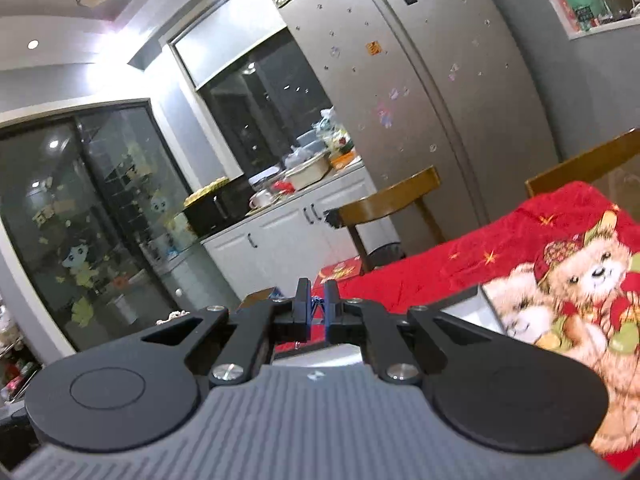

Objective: Organize objects
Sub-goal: 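Carry the braided ring in left tool while right tool carries the blue clip into the box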

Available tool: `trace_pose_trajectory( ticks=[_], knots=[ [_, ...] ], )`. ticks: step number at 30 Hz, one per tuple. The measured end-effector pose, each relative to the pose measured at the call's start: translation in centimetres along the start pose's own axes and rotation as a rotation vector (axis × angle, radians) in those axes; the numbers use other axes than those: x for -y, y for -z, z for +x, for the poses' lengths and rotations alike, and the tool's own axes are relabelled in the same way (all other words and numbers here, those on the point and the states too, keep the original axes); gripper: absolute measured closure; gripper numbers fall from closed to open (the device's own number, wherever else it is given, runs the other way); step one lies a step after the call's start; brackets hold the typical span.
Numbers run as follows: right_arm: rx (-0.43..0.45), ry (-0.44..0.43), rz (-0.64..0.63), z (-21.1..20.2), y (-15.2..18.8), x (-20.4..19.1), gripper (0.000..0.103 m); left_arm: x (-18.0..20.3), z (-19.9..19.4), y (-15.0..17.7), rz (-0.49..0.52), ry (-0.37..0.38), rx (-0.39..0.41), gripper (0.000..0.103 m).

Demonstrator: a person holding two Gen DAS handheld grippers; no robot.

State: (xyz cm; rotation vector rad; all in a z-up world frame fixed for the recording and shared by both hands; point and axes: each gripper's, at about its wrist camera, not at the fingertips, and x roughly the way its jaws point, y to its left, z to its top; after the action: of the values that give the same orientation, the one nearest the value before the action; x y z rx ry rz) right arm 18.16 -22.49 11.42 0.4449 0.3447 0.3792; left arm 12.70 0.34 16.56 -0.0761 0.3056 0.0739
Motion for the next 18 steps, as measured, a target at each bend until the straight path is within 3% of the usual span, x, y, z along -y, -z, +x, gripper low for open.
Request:
trace_pose_trajectory(
  ticks=[7,18],
  knots=[
    [0.003,0.016,0.030,1.6,0.5,2.6,0.096,2.9,3.8,0.7,-0.016,0.093,-0.061,0.088],
    [-0.146,0.083,0.097,5.3,2.5,7.3,0.095,7.4,9.8,3.5,0.027,0.129,-0.141,0.088]
  ],
)
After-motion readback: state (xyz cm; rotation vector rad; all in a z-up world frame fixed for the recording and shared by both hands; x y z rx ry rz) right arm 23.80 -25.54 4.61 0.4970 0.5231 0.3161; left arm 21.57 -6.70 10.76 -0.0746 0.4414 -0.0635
